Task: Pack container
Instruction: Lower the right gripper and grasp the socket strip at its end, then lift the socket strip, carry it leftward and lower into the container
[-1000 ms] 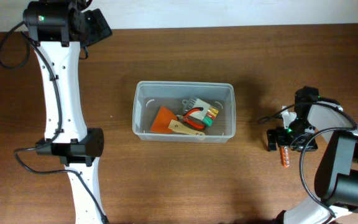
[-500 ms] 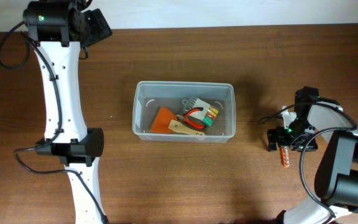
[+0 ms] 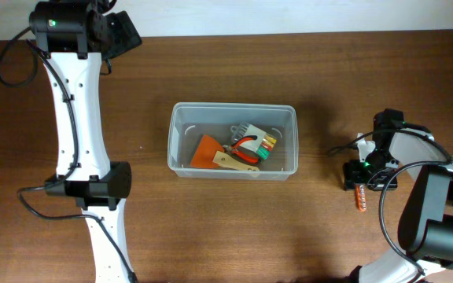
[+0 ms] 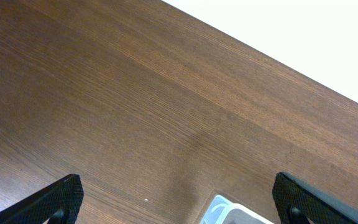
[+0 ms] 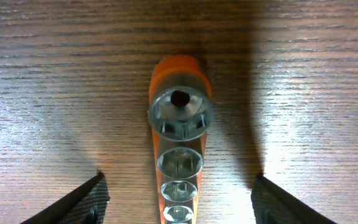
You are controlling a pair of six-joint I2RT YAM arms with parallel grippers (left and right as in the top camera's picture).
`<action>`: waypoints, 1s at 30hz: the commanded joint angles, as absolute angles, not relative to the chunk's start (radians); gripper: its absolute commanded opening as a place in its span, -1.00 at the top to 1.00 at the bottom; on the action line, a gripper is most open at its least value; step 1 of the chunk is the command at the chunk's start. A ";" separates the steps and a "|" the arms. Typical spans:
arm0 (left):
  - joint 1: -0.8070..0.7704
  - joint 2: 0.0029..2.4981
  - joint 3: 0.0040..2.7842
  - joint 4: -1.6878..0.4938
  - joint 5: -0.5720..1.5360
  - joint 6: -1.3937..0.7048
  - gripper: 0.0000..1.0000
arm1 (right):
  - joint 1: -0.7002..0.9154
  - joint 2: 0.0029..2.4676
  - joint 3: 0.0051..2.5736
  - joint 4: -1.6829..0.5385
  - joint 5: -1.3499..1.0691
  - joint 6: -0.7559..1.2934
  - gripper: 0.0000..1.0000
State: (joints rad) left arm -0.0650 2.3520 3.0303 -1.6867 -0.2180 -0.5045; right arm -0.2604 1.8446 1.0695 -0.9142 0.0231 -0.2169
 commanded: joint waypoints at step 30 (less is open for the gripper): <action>-0.064 2.328 3.041 -1.687 -0.226 -0.495 -0.98 | -0.262 1.875 1.074 -0.904 0.008 -0.201 0.65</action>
State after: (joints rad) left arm -0.0650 2.3520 3.0303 -1.6867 -0.2176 -0.5045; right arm -0.2604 1.8439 1.0721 -0.9108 0.0158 -0.2089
